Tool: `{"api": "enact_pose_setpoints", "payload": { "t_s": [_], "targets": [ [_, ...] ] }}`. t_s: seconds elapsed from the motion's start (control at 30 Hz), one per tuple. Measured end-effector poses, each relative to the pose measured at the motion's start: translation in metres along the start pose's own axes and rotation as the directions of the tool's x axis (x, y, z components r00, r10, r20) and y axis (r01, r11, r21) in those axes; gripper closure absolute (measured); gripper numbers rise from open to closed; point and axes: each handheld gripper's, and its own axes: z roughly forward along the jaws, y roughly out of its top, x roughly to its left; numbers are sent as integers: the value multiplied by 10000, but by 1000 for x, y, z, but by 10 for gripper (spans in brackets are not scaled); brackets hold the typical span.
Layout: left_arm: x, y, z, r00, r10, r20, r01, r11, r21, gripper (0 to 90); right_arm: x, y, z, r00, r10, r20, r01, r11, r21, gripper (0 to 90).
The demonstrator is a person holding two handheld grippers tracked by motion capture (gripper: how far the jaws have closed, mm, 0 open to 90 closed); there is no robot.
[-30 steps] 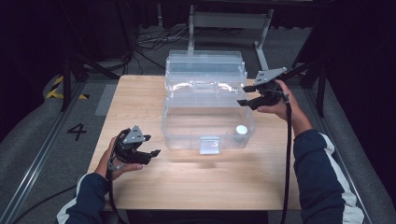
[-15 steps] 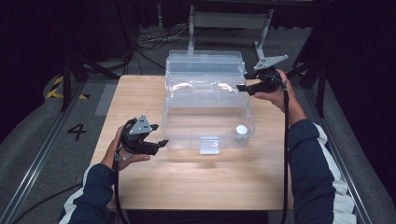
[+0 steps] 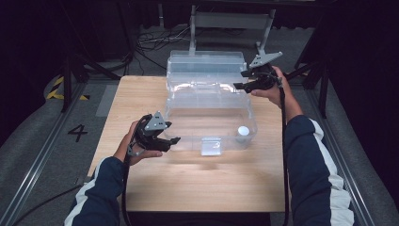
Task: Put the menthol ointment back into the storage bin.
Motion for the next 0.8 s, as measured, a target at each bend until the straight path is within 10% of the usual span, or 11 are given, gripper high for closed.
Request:
{"api": "enact_pose_setpoints", "payload": {
  "t_s": [0.4, 0.8],
  "targets": [
    [4, -1, 25, 9985, 176, 518, -211, 9975, 674, 487, -3, 8, 18, 9985, 149, -528, -110, 9973, 722, 403],
    [3, -5, 33, 9932, 834, 816, -923, 9894, 1125, 657, -6, 5, 12, 9992, 173, -351, -151, 9980, 618, 616]
  ]
}}
